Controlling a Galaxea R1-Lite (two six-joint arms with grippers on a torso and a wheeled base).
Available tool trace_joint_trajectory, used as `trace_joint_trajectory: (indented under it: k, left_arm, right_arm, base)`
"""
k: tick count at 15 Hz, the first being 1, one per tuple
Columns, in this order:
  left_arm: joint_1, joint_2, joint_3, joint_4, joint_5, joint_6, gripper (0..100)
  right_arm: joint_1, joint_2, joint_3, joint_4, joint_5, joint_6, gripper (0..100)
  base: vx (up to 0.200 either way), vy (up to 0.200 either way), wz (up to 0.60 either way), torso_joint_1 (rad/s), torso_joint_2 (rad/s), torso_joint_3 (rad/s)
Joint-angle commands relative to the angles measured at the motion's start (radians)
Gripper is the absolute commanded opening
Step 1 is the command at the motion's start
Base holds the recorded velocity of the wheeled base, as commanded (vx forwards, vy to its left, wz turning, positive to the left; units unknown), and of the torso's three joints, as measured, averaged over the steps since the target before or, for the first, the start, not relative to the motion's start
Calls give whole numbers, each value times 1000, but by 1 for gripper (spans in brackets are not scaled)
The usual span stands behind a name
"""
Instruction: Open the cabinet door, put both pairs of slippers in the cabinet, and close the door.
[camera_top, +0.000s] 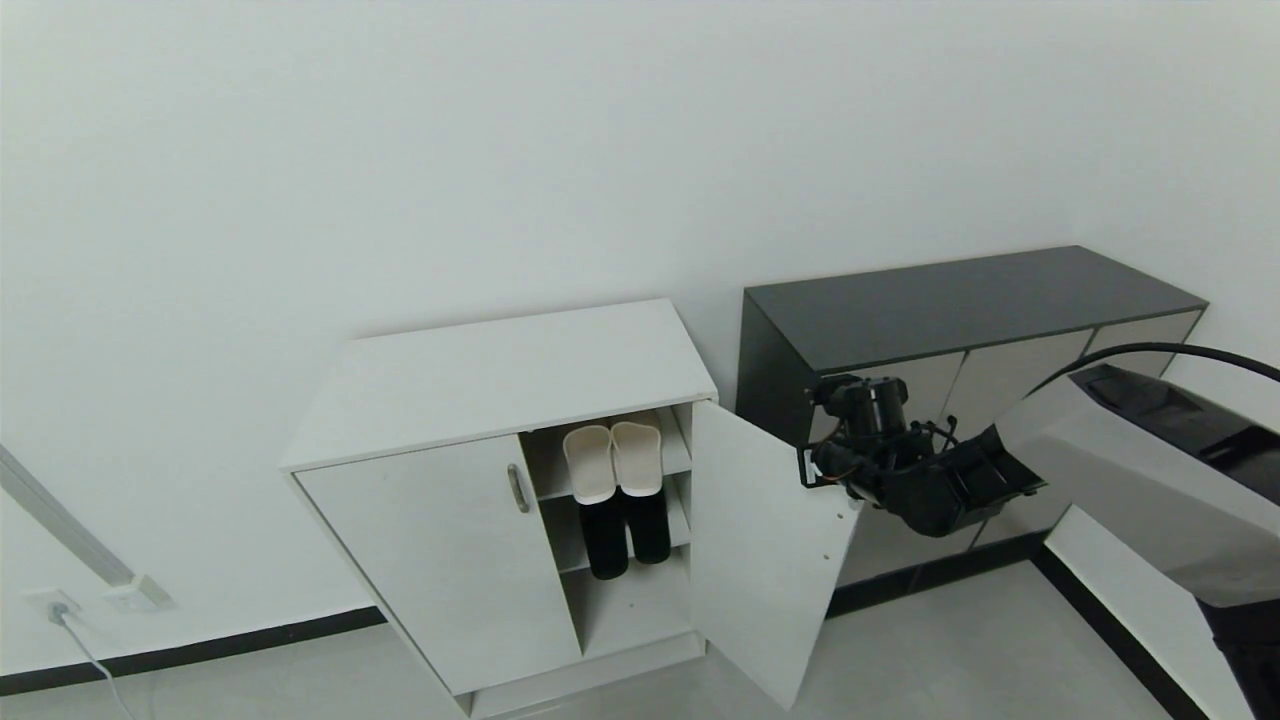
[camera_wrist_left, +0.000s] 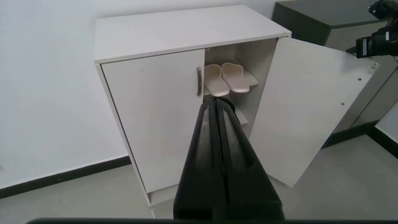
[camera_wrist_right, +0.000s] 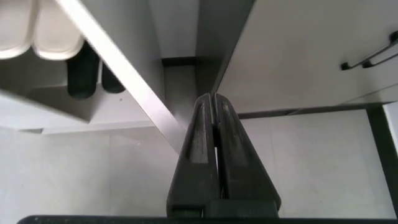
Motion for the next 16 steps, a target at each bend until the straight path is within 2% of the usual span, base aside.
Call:
trace_joint_trajectory:
  k: [1, 8, 16]
  left_arm:
    - [0, 0, 0, 1, 0, 0, 0]
    - [0, 0, 0, 1, 0, 0, 0]
    - [0, 0, 0, 0, 0, 0, 0]
  right_arm:
    - [21, -28, 24, -9, -2, 0, 0]
    - [187, -94, 174, -84, -8, 0, 0]
    - [231, -180, 275, -187, 0, -39, 0]
  base:
    - [0, 0, 0, 0, 0, 0]
    - [0, 0, 0, 0, 0, 0]
    - [0, 0, 0, 0, 0, 0]
